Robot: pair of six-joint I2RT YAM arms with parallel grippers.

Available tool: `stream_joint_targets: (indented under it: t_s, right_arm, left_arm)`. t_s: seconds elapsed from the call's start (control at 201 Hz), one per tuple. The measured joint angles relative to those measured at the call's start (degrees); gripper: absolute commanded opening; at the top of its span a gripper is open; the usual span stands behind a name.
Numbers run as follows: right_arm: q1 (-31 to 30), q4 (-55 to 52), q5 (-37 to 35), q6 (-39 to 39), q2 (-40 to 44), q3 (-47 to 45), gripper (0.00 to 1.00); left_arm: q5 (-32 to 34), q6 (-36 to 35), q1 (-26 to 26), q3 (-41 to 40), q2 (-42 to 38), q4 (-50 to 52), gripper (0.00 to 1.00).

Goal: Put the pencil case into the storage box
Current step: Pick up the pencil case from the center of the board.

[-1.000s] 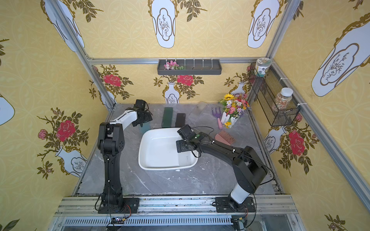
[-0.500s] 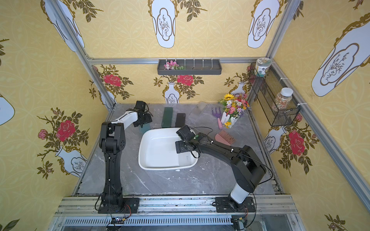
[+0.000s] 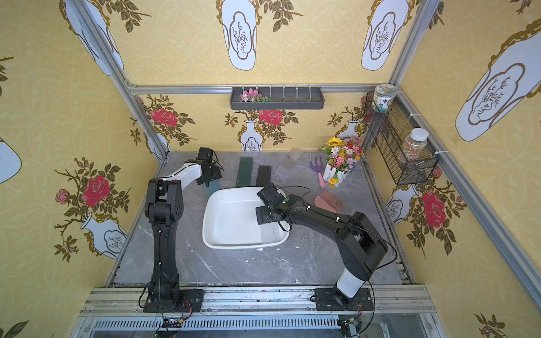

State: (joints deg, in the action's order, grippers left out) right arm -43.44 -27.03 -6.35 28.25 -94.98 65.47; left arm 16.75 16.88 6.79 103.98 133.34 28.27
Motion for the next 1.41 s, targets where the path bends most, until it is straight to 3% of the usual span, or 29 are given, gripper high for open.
stream_joint_targets:
  t_s: [1.031, 1.41]
  right_arm:
    - [-0.3, -0.3, -1.6, 0.0, 2.0, -0.7, 0.97]
    - [-0.3, -0.2, -1.6, 0.1, 4.4, -3.0, 0.97]
  left_arm:
    - [0.7, -0.6, 0.1, -4.1, -11.3, 1.8, 0.74]
    - [0.7, -0.9, 2.4, -5.4, -17.5, 3.8, 0.7]
